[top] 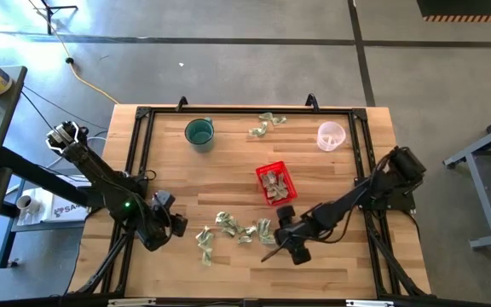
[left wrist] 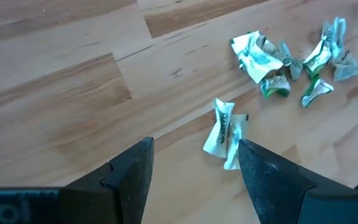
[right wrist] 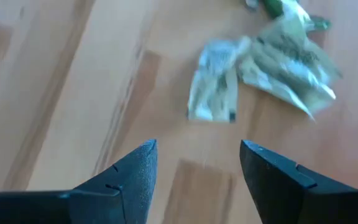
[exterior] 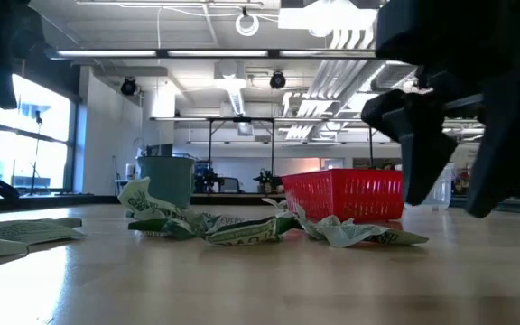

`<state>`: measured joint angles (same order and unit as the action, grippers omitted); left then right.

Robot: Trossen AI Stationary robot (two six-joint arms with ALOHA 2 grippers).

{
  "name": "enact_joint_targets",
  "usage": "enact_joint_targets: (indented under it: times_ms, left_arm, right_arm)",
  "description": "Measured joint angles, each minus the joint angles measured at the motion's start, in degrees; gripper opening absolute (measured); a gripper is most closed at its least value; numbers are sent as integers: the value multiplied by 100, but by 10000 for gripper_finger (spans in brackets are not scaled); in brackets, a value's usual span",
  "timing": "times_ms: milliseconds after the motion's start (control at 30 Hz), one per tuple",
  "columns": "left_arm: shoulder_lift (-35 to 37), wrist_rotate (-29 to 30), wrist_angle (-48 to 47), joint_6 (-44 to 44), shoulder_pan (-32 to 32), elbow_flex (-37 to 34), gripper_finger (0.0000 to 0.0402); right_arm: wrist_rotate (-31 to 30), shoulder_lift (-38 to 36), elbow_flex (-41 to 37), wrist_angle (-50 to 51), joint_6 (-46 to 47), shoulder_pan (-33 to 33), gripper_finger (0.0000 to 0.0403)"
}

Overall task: Pick and place items into bin
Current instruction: Put the stevia packet into the orange bin

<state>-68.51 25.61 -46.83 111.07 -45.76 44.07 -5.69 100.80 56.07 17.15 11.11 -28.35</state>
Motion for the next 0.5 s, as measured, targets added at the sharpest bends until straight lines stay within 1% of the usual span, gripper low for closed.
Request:
enact_joint_targets:
  times_ms: [133,300,500]
  left_arm:
    - [0,-142,2,13,0,0,266]
    - [0,-215,27,13,0,0,266]
    - [0,-249,35,6,0,0,266]
  right_arm:
    - [-64,253,-5,-355,1,59,220]
    - [30,536,0,-1111,213,136,220]
    - [-69,881,22,-1550,551,128,216]
